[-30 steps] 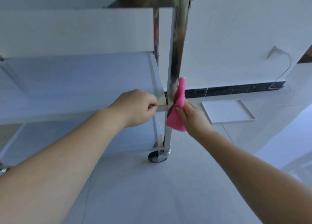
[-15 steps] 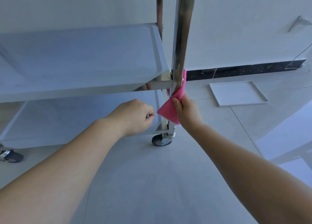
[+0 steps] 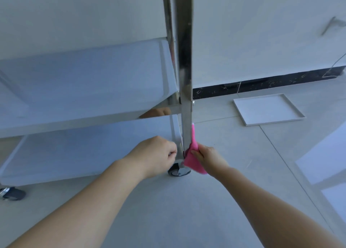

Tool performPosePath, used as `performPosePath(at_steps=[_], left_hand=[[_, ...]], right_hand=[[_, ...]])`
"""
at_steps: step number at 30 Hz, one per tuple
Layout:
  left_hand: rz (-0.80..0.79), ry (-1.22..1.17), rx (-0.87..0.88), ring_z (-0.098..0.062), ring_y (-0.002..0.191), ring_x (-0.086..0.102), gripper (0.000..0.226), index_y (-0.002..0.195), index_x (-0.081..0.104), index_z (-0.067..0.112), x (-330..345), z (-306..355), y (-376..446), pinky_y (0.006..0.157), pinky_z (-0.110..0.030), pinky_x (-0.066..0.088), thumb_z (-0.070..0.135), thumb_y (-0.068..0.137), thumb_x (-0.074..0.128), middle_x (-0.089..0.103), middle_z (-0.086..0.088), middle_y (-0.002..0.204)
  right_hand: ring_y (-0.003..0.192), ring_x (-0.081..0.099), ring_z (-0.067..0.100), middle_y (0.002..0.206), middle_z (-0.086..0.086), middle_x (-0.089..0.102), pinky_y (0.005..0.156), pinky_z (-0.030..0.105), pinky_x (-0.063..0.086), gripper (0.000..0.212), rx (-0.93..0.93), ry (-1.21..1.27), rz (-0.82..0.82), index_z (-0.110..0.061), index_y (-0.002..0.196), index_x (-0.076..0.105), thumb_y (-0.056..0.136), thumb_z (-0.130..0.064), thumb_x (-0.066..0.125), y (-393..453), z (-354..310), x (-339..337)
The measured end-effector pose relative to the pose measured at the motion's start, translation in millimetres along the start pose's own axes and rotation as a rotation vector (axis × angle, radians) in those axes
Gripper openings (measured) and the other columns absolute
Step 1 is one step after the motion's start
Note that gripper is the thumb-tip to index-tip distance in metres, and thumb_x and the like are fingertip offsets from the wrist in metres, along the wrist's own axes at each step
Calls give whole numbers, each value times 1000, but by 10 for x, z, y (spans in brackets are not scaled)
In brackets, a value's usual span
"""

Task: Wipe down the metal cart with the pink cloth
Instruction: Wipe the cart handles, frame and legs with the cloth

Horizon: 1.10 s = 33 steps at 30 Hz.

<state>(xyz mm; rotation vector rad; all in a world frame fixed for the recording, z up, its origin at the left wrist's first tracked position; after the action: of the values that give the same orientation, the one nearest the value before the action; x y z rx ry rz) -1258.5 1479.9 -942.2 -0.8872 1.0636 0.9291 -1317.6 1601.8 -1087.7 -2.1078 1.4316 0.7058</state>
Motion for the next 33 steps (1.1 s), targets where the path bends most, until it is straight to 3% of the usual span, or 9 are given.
performPosePath(at_steps=[4, 6, 11, 18, 23, 27, 33], left_hand=[[-41, -13, 41, -26, 75, 56, 21, 73, 49, 15, -147, 494, 147, 67, -35, 48, 25, 90, 43, 60, -4, 76], [-43, -13, 41, -28, 76, 56, 21, 76, 53, 13, -363, 734, 235, 69, -40, 49, 24, 90, 41, 62, -6, 79], [-78, -19, 0, -27, 71, 53, 22, 70, 43, 17, -1139, 1362, 362, 63, -36, 47, 24, 90, 39, 59, -7, 78], [-86, 57, -29, -26, 72, 48, 21, 80, 51, 16, -3014, 2372, 669, 61, -32, 35, 24, 92, 35, 61, -10, 88], [33, -5, -98, -23, 71, 49, 21, 81, 55, 16, -4310, 2635, 870, 61, -29, 37, 24, 90, 38, 62, -4, 81], [54, -82, -194, -25, 74, 56, 20, 78, 54, 16, -4831, 2480, 956, 66, -31, 46, 21, 89, 39, 60, -3, 77], [67, -160, -309, -22, 68, 48, 20, 75, 49, 15, -5069, 2003, 1186, 62, -28, 37, 19, 91, 37, 48, 0, 73]], right_hand=[[67, 54, 15, 74, -10, 58, 55, 23, 35, 22, 95, 1, 22, -28, 80, 54, 95, -39, 43, -98, 120, -692], [66, 55, 14, 74, -7, 60, 55, 25, 37, 26, 131, 17, 21, -26, 76, 53, 95, -40, 42, -131, 87, -1173], [64, 54, 10, 72, -4, 59, 55, 23, 35, 30, 116, 83, 96, -27, 71, 51, 96, -41, 39, -276, -420, -2660], [68, 57, 10, 73, -7, 62, 55, 26, 38, 29, 78, 101, 121, -28, 76, 52, 96, -42, 35, -444, -1580, -4641], [63, 55, 9, 71, -6, 62, 56, 27, 39, 31, -4, 74, 77, -29, 75, 53, 95, -45, 35, -255, -2622, -5751], [68, 54, 0, 74, -15, 60, 58, 22, 37, 26, -94, -10, 28, -35, 76, 51, 96, -41, 35, 207, -3402, -6186], [74, 54, 3, 80, -14, 59, 61, 21, 38, 22, -158, -43, -104, -32, 90, 52, 98, -39, 33, 1129, -3967, -5957]])
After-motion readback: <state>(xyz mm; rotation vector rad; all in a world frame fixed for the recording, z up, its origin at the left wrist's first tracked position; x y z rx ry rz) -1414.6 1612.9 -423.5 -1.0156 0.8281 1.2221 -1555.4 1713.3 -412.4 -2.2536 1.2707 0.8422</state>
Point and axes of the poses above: each hand's wrist, its own y-axis towards the middle knuckle, its own x-axis out of the palm, z = x × y, the point moved 10 cm from there along y, towards the middle knuckle
